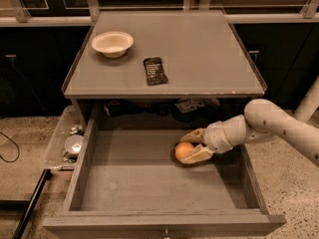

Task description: Pick orange from top drawer and place on counter

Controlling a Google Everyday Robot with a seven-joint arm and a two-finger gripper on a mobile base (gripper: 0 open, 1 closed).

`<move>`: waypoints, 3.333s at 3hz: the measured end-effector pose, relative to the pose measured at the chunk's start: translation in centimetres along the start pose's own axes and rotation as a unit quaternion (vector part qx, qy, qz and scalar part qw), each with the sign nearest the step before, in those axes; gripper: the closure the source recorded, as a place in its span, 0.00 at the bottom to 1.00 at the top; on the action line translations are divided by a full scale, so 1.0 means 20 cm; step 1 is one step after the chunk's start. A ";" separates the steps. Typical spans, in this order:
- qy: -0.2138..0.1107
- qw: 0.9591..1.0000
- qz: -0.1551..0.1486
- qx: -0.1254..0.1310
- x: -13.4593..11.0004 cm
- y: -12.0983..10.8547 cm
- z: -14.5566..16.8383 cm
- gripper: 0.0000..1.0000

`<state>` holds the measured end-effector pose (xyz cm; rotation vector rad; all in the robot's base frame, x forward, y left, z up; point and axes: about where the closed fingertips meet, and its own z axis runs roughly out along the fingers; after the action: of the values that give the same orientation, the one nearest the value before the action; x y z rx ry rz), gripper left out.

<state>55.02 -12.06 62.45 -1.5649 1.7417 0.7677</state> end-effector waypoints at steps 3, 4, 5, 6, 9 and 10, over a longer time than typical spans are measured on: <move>0.000 1.000 0.000 0.000 0.00 0.00 0.00 1.00; 0.001 1.000 0.002 0.000 -0.03 0.02 -0.02 1.00; 0.010 1.000 -0.009 0.008 -0.11 0.06 -0.14 1.00; 0.015 0.999 -0.030 0.028 -0.25 0.10 -0.32 1.00; 0.030 0.989 -0.067 0.131 -0.64 0.10 -1.12 1.00; 0.029 0.989 -0.068 0.132 -0.64 0.10 -1.12 1.00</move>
Offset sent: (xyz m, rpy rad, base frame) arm 0.0000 0.0000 0.0000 0.0000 0.0000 0.0000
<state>51.71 -21.83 86.21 -1.5171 1.6807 0.4108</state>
